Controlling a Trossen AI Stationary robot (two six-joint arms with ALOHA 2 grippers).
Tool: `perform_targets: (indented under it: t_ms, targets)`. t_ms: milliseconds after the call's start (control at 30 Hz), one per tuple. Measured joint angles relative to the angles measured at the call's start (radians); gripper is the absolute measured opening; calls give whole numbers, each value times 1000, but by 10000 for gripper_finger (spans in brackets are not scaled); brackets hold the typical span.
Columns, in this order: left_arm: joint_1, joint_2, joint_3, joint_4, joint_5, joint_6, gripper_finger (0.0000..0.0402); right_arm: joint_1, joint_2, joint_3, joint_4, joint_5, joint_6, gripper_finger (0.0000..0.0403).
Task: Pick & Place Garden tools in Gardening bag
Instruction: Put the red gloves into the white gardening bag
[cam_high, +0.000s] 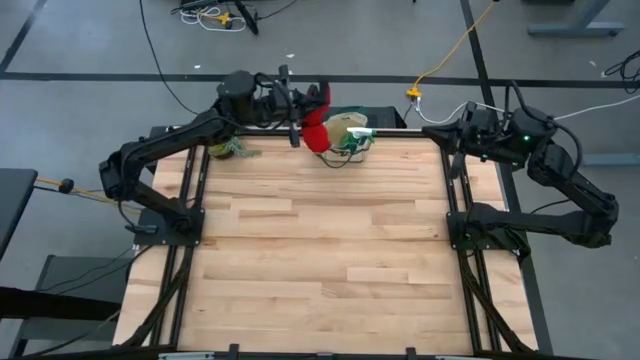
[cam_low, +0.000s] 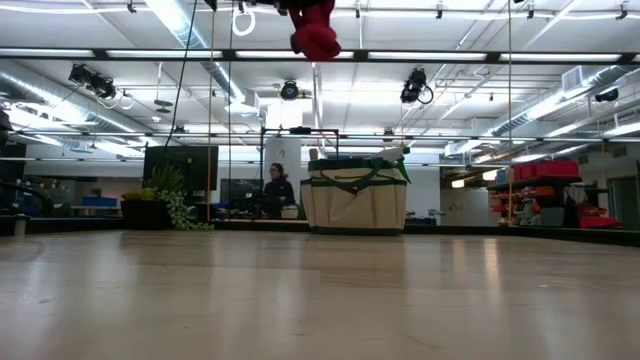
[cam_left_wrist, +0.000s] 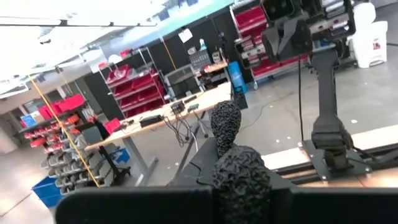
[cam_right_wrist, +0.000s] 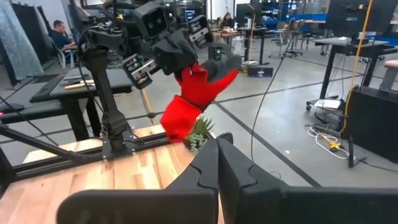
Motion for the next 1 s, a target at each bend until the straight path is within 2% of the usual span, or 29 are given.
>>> perform_targets:
  t_ms: [733, 1000]
  targets:
    - [57, 222, -1, 244, -4, 11, 6, 0, 45, 0, -23, 1, 0, 0]
    - [73, 266, -1, 259, -15, 58, 6, 0, 69, 0, -30, 1, 0, 0]
